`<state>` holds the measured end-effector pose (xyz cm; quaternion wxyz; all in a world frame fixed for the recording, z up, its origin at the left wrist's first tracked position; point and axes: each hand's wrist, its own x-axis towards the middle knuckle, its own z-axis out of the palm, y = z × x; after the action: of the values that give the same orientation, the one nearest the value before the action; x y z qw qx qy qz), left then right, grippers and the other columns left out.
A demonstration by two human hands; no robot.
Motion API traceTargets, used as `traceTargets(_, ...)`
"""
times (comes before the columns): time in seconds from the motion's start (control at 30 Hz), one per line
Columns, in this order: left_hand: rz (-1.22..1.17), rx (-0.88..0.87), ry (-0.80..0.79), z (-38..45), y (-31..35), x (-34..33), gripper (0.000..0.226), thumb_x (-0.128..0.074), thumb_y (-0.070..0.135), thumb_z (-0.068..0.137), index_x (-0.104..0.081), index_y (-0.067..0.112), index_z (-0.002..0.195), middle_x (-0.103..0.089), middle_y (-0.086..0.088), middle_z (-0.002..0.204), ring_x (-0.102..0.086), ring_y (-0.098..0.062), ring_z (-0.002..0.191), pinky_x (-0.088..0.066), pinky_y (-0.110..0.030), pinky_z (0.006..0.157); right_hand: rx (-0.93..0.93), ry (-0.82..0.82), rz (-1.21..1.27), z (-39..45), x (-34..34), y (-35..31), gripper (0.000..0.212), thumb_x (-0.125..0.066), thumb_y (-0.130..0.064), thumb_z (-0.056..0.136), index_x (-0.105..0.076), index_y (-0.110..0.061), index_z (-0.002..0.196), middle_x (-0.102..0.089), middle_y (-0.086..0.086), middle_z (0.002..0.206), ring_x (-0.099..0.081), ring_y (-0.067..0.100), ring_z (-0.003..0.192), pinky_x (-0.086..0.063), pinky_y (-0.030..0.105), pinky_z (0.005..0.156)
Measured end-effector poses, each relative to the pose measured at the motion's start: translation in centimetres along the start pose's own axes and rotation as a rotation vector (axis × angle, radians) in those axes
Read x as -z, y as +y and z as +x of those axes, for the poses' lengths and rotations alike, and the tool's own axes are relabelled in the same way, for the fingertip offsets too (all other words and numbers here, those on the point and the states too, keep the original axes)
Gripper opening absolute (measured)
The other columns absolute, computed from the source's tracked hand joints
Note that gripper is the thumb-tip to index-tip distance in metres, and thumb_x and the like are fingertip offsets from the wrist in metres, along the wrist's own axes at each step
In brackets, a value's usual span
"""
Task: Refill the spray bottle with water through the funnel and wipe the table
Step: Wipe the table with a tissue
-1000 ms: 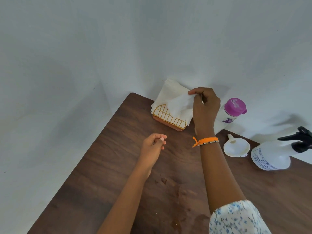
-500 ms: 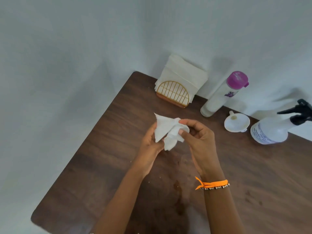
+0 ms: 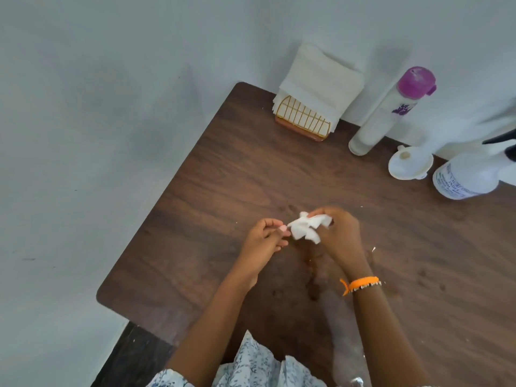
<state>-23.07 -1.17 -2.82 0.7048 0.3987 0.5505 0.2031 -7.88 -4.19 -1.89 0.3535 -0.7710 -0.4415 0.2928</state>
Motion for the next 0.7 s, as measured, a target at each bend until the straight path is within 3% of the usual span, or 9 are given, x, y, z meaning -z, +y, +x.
traceTargets(0.13, 0.057, -0.024, 0.14, -0.1, -0.9, 1.2, 0.012, -0.048, 0.015, 0.094, -0.056, 0.021, 0.088, -0.066, 0.003, 0.083, -0.058, -0.008, 0.07, -0.046, -0.019, 0.069, -0.008, 0.179, -0.114, 2.6, -1.9, 0.7, 0.03, -0.053, 0.004, 0.072, -0.07, -0.008, 0.094, -0.062, 0.014, 0.102, -0.059, 0.028, 0.093, -0.034, 0.014, 0.076)
traceTargets(0.23, 0.056, -0.065, 0.237, 0.0, -1.4, 1.5, 0.015, -0.047, 0.008, 0.093, -0.058, 0.017, 0.088, -0.065, 0.001, 0.078, -0.055, -0.008, 0.066, -0.044, -0.01, 0.058, 0.084, 0.052, -0.237, 3.3, -5.3, 0.9, 0.05, -0.042, 0.001, 0.069, -0.06, 0.0, 0.116, -0.054, 0.02, 0.121, -0.051, 0.037, 0.112, -0.032, 0.027, 0.097)
traceTargets(0.33, 0.051, -0.116, 0.309, 0.4, -1.6, 1.3, 0.018, -0.047, 0.004, 0.091, -0.058, 0.017, 0.084, -0.064, 0.0, 0.073, -0.055, -0.009, 0.063, -0.045, -0.014, 0.063, 0.298, -0.14, -0.405, 1.6, -8.3, 1.4, 0.053, -0.038, -0.008, 0.081, -0.048, -0.006, 0.133, -0.049, 0.014, 0.135, -0.044, 0.033, 0.121, -0.025, 0.026, 0.101)
traceTargets(0.4, 0.047, -0.143, 0.331, 0.7, -1.6, 1.3, 0.022, -0.048, 0.003, 0.09, -0.058, 0.02, 0.079, -0.064, -0.001, 0.072, -0.055, -0.01, 0.063, -0.046, -0.02, 0.069, 0.402, -0.197, -0.424, -0.5, -8.6, 1.5, 0.047, -0.035, -0.019, 0.087, -0.053, -0.008, 0.129, -0.054, 0.01, 0.129, -0.041, 0.024, 0.116, -0.041, 0.032, 0.096)
traceTargets(0.43, 0.05, -0.15, 0.334, 0.8, -1.6, 1.4, 0.023, -0.048, 0.003, 0.09, -0.059, 0.02, 0.078, -0.064, -0.001, 0.072, -0.056, -0.009, 0.064, -0.047, -0.021, 0.07, 0.448, -0.197, -0.437, -1.4, -8.2, 1.8, 0.045, -0.036, -0.019, 0.085, -0.059, -0.006, 0.121, -0.058, 0.011, 0.123, -0.041, 0.022, 0.111, -0.05, 0.037, 0.086)
traceTargets(0.5, 0.064, -0.153, 0.332, 1.0, -1.8, 1.6, 0.023, -0.048, 0.003, 0.09, -0.059, 0.021, 0.079, -0.064, 0.001, 0.072, -0.055, -0.009, 0.064, -0.046, -0.02, 0.069, 0.538, -0.141, -0.499, -1.9, -6.8, 3.1, 0.041, -0.038, -0.014, 0.081, -0.066, -0.004, 0.11, -0.063, 0.013, 0.115, -0.042, 0.023, 0.104, -0.054, 0.038, 0.076)
traceTargets(0.6, 0.084, -0.155, 0.321, 1.2, -2.1, 1.7, 0.023, -0.048, 0.005, 0.091, -0.059, 0.022, 0.08, -0.063, 0.003, 0.072, -0.054, -0.008, 0.063, -0.044, -0.014, 0.061, 0.385, 0.034, -0.508, 0.7, -4.0, 5.2, 0.038, -0.039, -0.016, 0.085, -0.067, -0.006, 0.11, -0.065, 0.012, 0.113, -0.043, 0.028, 0.098, -0.042, 0.033, 0.086)
traceTargets(0.7, 0.086, -0.15, 0.326, 1.2, -2.4, 1.5, 0.024, -0.047, 0.005, 0.091, -0.058, 0.022, 0.079, -0.063, 0.004, 0.071, -0.053, -0.007, 0.061, -0.043, -0.012, 0.058, 0.169, 0.174, -0.519, 3.9, -3.3, 4.7, 0.044, -0.033, 0.0, 0.076, -0.067, -0.003, 0.103, -0.064, 0.014, 0.116, -0.048, 0.036, 0.093, -0.047, 0.04, 0.079)
